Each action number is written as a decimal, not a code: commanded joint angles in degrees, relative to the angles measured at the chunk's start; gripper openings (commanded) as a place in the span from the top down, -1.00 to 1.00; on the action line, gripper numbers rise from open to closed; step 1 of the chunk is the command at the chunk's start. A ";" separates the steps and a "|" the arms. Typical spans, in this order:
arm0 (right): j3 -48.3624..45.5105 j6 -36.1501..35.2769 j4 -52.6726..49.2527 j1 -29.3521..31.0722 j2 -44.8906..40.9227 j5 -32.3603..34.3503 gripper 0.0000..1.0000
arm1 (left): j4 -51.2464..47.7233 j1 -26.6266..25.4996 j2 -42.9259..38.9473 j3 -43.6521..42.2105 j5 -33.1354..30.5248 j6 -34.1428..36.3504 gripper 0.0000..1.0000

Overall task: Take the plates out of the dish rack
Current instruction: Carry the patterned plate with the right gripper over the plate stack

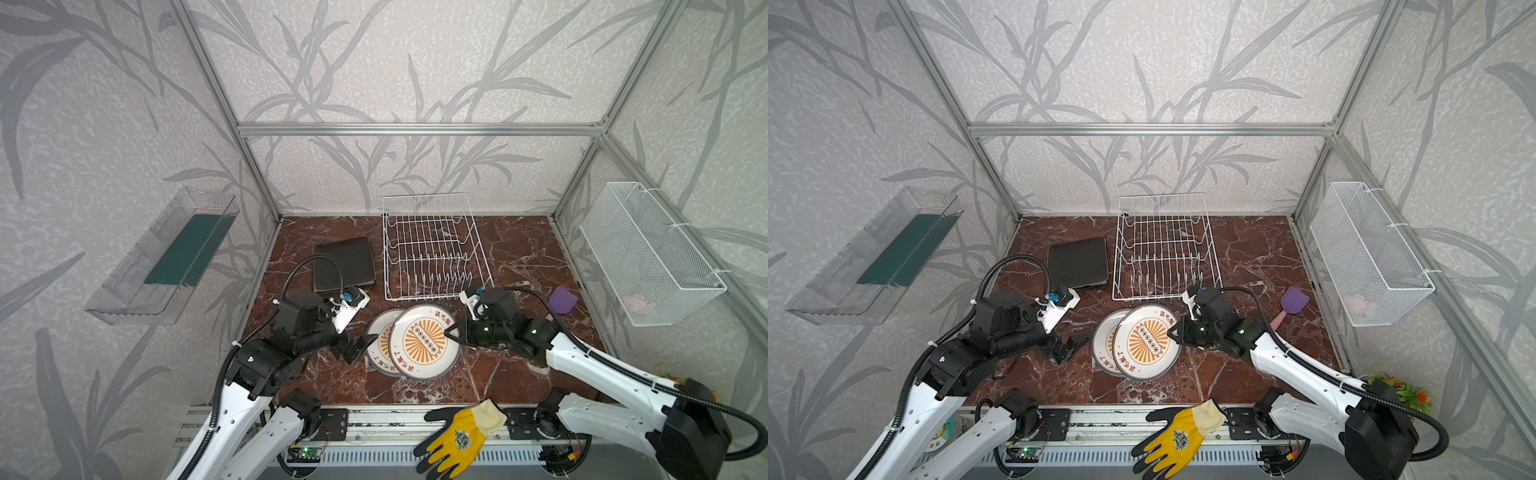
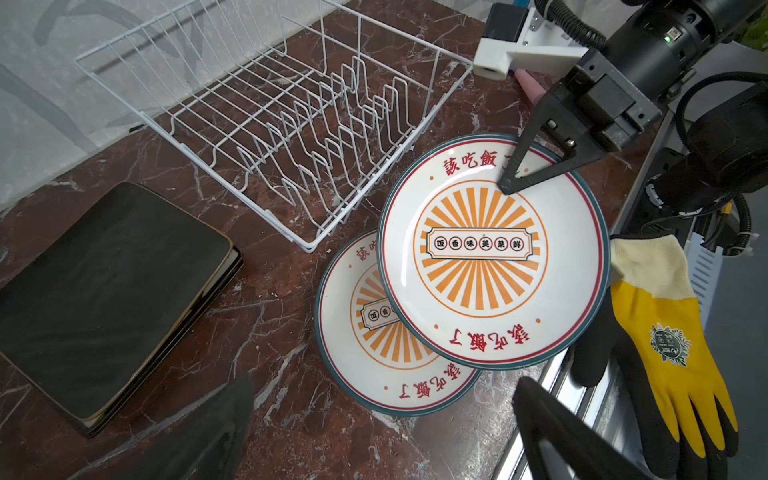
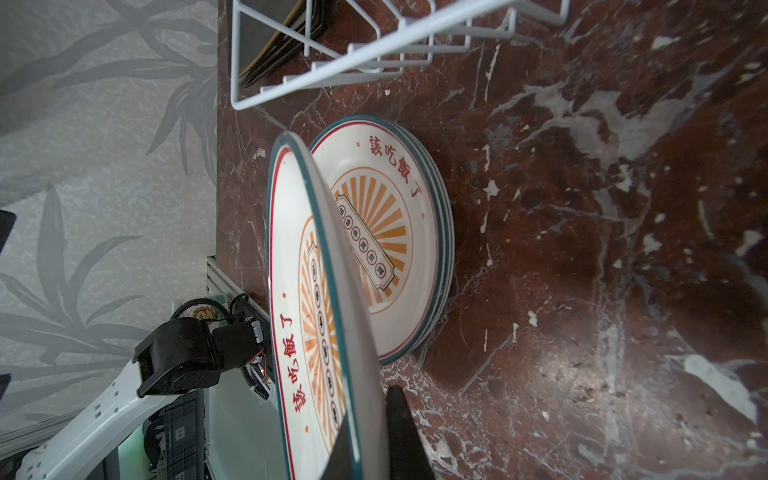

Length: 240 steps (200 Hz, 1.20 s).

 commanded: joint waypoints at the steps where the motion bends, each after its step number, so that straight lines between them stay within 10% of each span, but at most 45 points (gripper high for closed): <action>1: -0.87 3.95 9.11 0.80 1.76 0.26 1.00 | -0.35 0.21 -0.47 -0.45 -0.31 0.89 -0.99; 240: 1.56 14.45 25.69 5.71 22.17 0.73 0.75 | 1.01 0.23 -1.01 -2.19 -1.62 3.69 -0.98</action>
